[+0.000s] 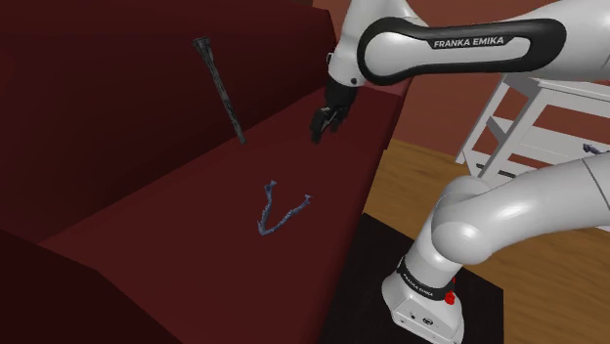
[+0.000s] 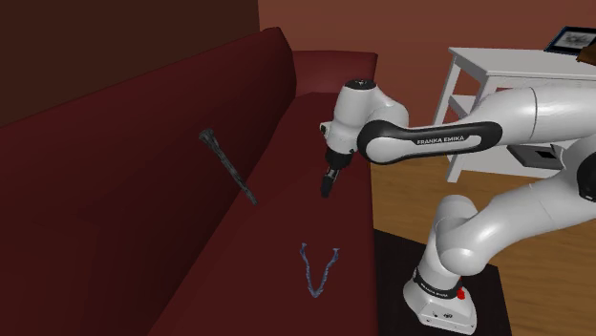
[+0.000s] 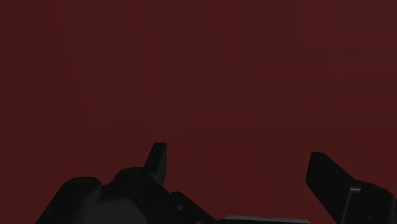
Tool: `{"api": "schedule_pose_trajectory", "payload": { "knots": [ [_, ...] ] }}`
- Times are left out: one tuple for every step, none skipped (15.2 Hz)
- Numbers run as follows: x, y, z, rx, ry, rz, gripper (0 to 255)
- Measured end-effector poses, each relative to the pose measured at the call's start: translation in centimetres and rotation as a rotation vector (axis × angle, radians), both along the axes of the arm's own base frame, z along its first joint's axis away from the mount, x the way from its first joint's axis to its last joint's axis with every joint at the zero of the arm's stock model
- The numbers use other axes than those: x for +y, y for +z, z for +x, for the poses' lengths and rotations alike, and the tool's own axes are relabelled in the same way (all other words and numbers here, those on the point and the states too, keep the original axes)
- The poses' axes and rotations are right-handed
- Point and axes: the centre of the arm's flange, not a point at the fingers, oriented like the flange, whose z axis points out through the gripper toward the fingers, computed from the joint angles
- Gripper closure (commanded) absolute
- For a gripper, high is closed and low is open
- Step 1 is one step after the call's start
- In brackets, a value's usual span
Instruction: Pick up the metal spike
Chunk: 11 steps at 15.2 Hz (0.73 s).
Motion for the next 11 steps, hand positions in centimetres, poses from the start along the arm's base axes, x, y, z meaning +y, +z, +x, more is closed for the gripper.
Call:
{"api": "schedule_pose_trajectory", "payload": {
  "knots": [
    [0.4, -0.1, 0.8, -0.04, 0.01, 0.005, 0],
    [0.5, -0.5, 1.4, -0.08, 0.02, 0.009, 0],
    [0.7, -1.0, 2.4, -0.119, 0.03, 0.013, 0],
    [1.1, -1.3, 3.0, -0.161, 0.041, 0.018, 0],
    [1.2, -1.5, 3.4, -0.202, 0.051, 0.022, 0],
    [1.5, -2.0, 4.2, -0.241, 0.06, 0.027, 0],
    [1.5, -1.6, 4.9, -0.284, 0.071, 0.031, 0],
    [1.8, -1.9, 5.9, -0.322, 0.081, 0.035, 0],
    [1.9, -2.0, 6.6, -0.364, 0.091, 0.039, 0],
    [2.3, -2.2, 7.4, -0.404, 0.101, 0.044, 0],
    [2.5, -2.6, 7.8, -0.445, 0.112, 0.049, 0]
  ]
}}
